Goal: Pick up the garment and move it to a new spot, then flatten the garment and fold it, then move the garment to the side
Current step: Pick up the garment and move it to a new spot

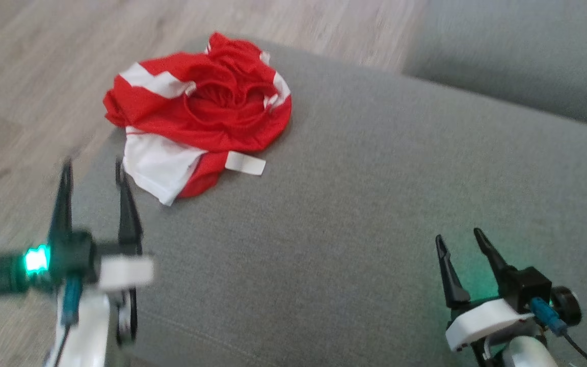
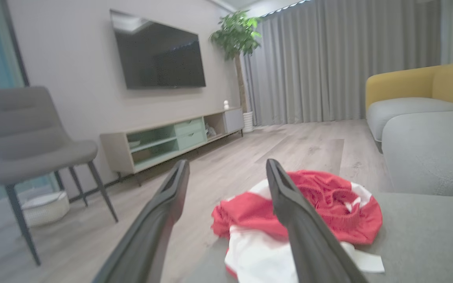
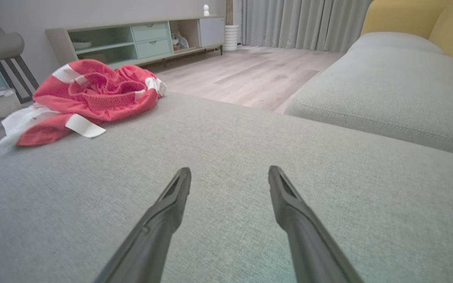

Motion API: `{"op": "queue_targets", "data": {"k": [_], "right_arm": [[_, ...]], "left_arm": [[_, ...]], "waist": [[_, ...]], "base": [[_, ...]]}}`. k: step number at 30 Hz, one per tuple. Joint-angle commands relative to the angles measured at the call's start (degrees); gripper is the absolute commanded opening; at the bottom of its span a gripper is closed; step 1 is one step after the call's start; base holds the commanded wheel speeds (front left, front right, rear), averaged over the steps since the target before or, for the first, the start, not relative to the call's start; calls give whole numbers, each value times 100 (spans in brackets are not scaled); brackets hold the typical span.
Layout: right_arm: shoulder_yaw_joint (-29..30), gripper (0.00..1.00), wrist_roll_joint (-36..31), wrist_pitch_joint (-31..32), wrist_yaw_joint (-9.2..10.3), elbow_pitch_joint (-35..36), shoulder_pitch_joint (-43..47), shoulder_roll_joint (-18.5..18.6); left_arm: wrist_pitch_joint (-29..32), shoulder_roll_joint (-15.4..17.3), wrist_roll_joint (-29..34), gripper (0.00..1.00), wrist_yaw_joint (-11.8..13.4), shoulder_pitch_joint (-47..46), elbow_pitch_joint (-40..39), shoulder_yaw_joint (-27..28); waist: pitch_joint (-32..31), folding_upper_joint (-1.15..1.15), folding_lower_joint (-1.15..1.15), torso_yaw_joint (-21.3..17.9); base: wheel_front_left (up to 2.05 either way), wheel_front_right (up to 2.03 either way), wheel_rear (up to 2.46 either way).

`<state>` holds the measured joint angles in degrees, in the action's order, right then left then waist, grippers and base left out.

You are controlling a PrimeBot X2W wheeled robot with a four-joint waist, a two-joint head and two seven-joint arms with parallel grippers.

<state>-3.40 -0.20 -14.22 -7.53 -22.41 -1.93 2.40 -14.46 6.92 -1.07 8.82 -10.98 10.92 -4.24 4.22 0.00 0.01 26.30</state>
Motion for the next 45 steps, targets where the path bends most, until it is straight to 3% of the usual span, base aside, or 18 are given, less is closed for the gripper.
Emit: {"op": "queue_targets", "data": {"k": [1,6,14,18,22,27,28,29,37,45], "right_arm": [[-100,100,-64,-78,4,202,-261,48],[82,100,-588,-78,4,408,-558,159],[125,100,-707,-78,4,739,-899,538],[207,100,-688,-78,4,851,-969,673],[273,100,-662,-78,4,950,-1032,763],[276,100,-680,-78,4,1024,-1091,795],[266,100,-684,-78,4,1020,-1102,784],[255,100,-686,-78,4,1013,-1120,773],[60,100,-686,-78,4,813,-1129,616],[-125,100,-568,-78,4,559,-1026,317]], "left_arm": [[-54,104,45,100,-12,-390,-178,130],[29,258,142,100,-246,-1834,918,-29],[1069,482,177,100,-266,-3949,3336,29],[1346,610,87,100,-406,-4582,4345,61],[1439,804,234,100,-292,-4970,5084,-53],[1418,837,120,100,-358,-5200,5693,-23],[1385,839,101,34,-377,-5230,5768,-23],[1346,842,92,0,-389,-5253,5826,-31],[758,1030,518,0,-145,-5619,5854,-500],[500,1188,840,0,-179,-6137,5586,-901]], "waist": [[379,0,-1,-26],[1128,0,-1,-181],[1988,0,-1,-601],[2325,0,-1,-795],[2601,0,-1,-949],[2791,0,-1,-1026],[2803,0,-1,-1037],[2813,0,-1,-1046],[2390,0,-1,-1140],[1443,0,-1,-1507]], "base": [[0,0,0],[0,0,0],[0,0,0],[0,0,0],[0,0,0],[0,0,0],[0,0,0],[0,0,0],[0,0,0],[0,0,0]]}}
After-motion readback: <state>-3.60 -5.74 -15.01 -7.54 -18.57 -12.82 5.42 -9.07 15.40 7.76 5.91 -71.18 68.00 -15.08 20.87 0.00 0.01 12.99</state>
